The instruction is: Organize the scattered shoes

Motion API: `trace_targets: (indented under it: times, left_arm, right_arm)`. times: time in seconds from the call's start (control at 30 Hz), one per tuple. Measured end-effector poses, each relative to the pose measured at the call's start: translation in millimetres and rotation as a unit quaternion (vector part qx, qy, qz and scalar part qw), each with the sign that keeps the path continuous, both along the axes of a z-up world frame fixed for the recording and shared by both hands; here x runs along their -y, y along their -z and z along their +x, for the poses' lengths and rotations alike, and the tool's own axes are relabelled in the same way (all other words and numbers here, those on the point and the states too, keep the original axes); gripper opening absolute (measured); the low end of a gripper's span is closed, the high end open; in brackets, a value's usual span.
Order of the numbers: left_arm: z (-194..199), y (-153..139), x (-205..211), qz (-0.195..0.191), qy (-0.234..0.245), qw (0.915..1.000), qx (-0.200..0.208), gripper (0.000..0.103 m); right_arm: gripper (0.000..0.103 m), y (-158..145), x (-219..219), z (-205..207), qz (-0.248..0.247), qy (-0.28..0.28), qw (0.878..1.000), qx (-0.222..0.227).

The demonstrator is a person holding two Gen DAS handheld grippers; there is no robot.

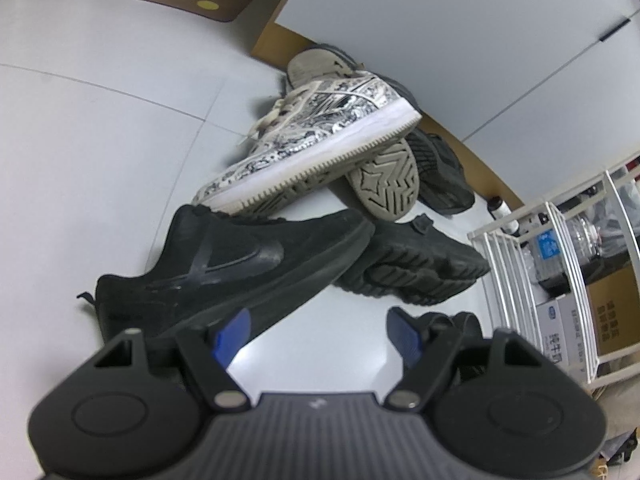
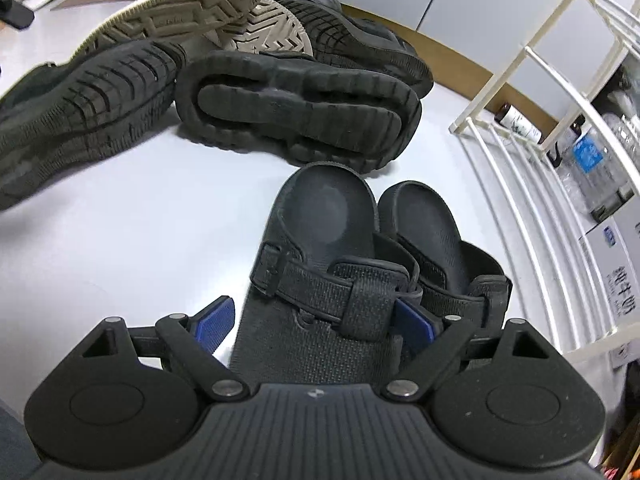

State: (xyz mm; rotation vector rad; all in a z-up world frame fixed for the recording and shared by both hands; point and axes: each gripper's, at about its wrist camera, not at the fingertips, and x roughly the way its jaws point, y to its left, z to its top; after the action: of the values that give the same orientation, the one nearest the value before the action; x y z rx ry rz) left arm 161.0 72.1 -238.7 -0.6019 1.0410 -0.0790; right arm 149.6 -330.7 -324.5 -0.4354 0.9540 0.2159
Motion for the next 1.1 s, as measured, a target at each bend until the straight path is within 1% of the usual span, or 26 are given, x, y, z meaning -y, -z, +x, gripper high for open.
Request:
trace_targets:
  times: [0.03,0.17,0.2,0.23,0.33,0.43,0.6,0.67,0.8,0.9,0.93,0.97,1.0,1.03,1.1]
  left_arm:
    - [0,0,0,0.001,0.0,1.0,0.0,0.077]
    - [0,4,-12,0.011,-0.015,0.9998,-0.003,0.077]
    - [-1,5,-15,0.014,-0.019,0.9997,-0.004,0.077]
    - [-1,6,-18,0.016,-0.023,0.9996,-0.005,0.077]
    - [-1,9,-27,0.025,-0.036,0.999,-0.007,0.077]
    - [3,9,-39,0.038,-0.046,0.9982,0.003,0.077]
    - [16,18,-63,0.074,-0.062,0.9953,0.005,0.077]
    - [22,24,-72,0.081,-0.067,0.9945,0.001,0.077]
    - [33,30,-77,0.084,-0.067,0.9942,-0.001,0.077]
    - [43,39,-76,0.087,-0.051,0.9948,0.006,0.075]
    - [48,45,-73,0.099,-0.036,0.9944,0.008,0.074]
    - [53,52,-69,0.113,-0.022,0.9933,0.0,0.069]
    - [55,57,-68,0.113,-0.018,0.9934,-0.007,0.064]
    - [55,61,-68,0.108,-0.016,0.994,-0.013,0.062]
    - [54,64,-67,0.088,-0.012,0.9961,-0.008,0.047]
  right_arm:
    - [0.085,1,-1,-1,-0.009,-0.003,1.0,0.005]
    - [0.081,6,-5,-3,-0.043,-0.015,0.999,0.023]
    - [0.08,5,-4,-3,-0.043,-0.016,0.999,0.023]
    - [0.076,4,-4,-3,-0.042,-0.016,0.999,0.022]
    - [0.075,-11,-4,-3,-0.014,-0.016,1.0,0.022]
    - [0.075,-24,-6,-5,0.02,-0.027,0.999,0.026]
    - [0.076,-40,-1,-9,0.096,-0.044,0.994,0.011]
    - [0.076,-43,1,-10,0.123,-0.057,0.991,-0.001]
    - [0.076,-42,3,-13,0.143,-0.052,0.988,-0.013]
    - [0.076,-40,4,-13,0.149,-0.048,0.988,-0.02]
    - [0.076,-39,4,-13,0.149,-0.048,0.987,-0.021]
    - [0.076,-38,4,-14,0.149,-0.049,0.987,-0.021]
    - [0.076,-38,4,-14,0.149,-0.049,0.987,-0.022]
    - [0.076,-38,4,-14,0.15,-0.05,0.987,-0.022]
    - [0.076,-37,5,-15,0.152,-0.049,0.987,-0.022]
